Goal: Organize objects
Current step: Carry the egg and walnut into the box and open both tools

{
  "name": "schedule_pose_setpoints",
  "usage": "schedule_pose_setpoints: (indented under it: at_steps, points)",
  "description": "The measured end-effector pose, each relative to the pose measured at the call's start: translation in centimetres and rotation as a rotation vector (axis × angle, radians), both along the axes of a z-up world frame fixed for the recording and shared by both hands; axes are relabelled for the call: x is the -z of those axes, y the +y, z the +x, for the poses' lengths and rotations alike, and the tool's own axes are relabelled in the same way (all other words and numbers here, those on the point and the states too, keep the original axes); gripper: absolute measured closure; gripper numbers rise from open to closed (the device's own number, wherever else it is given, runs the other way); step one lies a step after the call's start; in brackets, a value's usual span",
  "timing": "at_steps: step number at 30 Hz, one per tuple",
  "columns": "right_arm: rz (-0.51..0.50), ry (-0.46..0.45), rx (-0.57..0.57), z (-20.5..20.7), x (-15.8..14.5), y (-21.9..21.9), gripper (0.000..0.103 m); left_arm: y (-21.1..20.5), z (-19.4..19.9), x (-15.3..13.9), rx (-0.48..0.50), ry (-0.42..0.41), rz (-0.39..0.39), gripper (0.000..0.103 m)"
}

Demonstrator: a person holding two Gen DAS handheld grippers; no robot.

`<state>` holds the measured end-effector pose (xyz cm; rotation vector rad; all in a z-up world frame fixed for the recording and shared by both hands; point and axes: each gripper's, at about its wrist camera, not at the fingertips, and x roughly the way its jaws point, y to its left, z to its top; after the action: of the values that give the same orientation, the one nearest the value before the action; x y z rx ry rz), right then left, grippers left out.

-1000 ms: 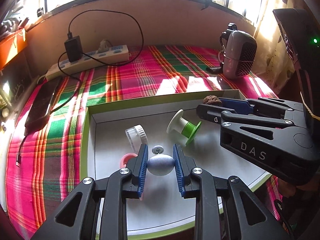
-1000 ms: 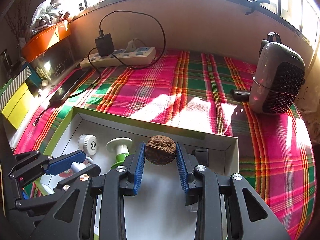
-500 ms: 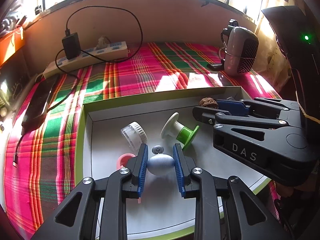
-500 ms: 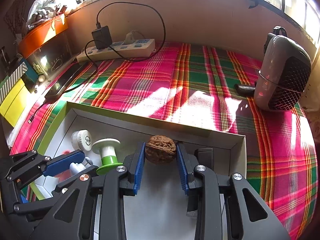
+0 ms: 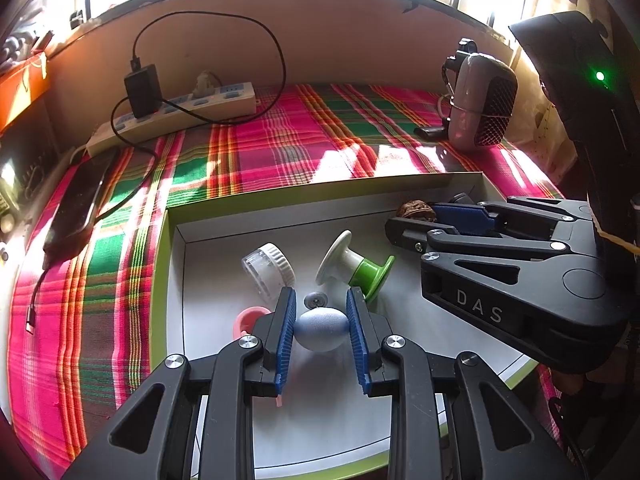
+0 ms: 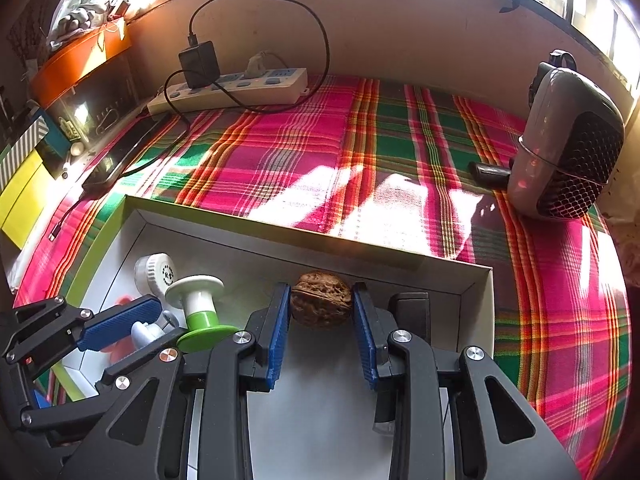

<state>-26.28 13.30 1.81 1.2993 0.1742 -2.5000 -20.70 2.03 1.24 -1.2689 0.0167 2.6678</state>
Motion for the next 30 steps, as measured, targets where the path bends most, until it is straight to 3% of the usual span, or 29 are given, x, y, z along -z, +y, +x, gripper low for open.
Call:
schedule_pose_setpoints:
  at_steps: [16, 20, 30]
  points:
    - [-0.007, 0.001, 0.018, 0.1, -0.2, 0.1, 0.070, -0.2, 0.0, -0.1, -0.009, -0.003, 0.000, 0.073]
    - [-0.012, 0.012, 0.021, 0.4, -0.6, 0.1, 0.064, -0.3, 0.3, -0.2, -0.008, 0.001, 0.006, 0.072]
    - [-0.039, 0.047, 0.040, 2.1, -2.2, 0.7, 0.064, -0.5, 2.1, -1.4, -0.019, 0.030, 0.003, 0.072]
